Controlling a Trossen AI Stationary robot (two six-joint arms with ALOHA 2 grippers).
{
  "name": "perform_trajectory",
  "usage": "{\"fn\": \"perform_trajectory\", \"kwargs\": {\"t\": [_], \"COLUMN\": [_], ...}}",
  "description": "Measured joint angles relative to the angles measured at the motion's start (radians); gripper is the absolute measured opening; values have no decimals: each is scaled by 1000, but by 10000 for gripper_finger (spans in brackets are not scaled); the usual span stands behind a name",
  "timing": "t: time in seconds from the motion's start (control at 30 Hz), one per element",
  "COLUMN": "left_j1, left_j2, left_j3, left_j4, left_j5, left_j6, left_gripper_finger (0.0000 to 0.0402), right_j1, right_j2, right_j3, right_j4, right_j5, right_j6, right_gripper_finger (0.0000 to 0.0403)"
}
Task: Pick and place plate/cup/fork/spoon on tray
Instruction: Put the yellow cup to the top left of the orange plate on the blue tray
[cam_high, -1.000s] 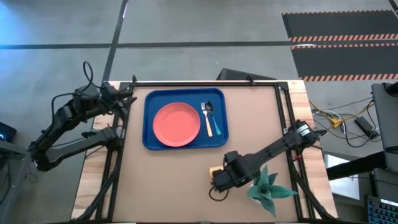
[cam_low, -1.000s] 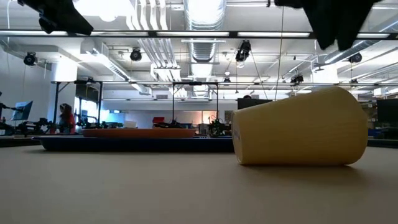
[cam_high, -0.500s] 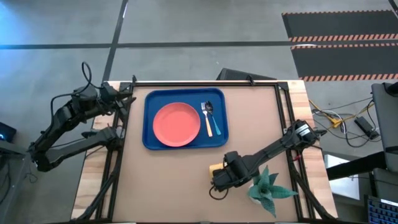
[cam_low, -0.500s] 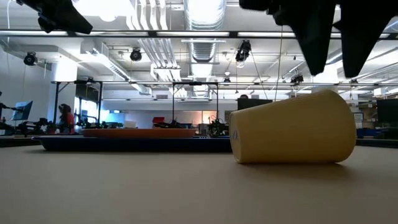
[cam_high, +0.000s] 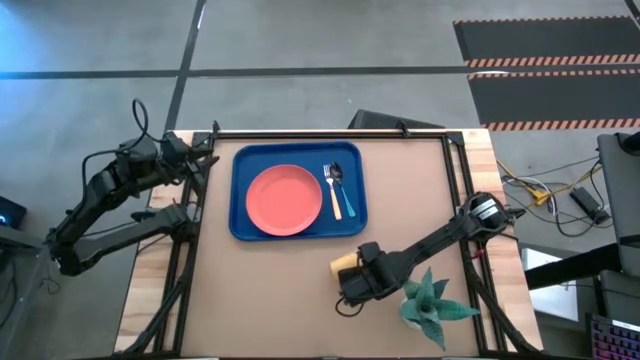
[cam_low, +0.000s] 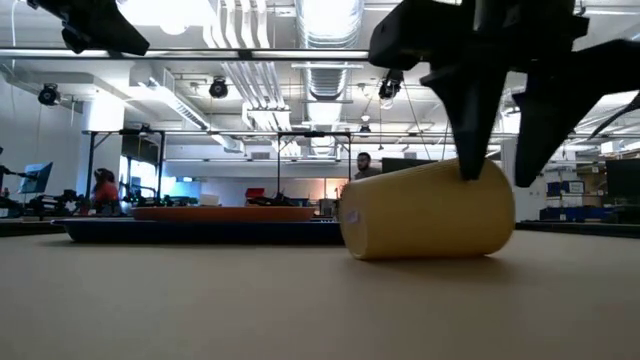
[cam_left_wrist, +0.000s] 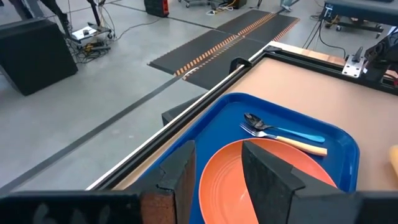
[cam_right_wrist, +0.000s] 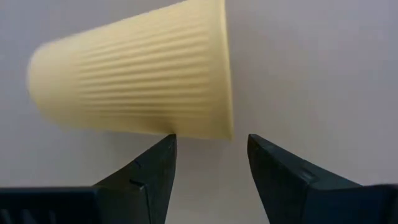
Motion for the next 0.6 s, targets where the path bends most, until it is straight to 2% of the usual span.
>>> {"fn": "perform_trajectory", "kwargs": {"t": [0.37, 0.6], "left_j1": [0, 0], "left_j2": [1, 14], "left_j3": [0, 0], "left_j4": [10, 16], "left_j5": [0, 0], "left_j6": [-9, -27], "left_gripper_finger": [113, 113], "right_j1": [-5, -32], "right_j2": [0, 0], "right_j3": [-36, -48], "right_j4": [30, 38], "right_j5": [143, 191], "right_j6": [-30, -148], "right_gripper_finger": [187, 187]}}
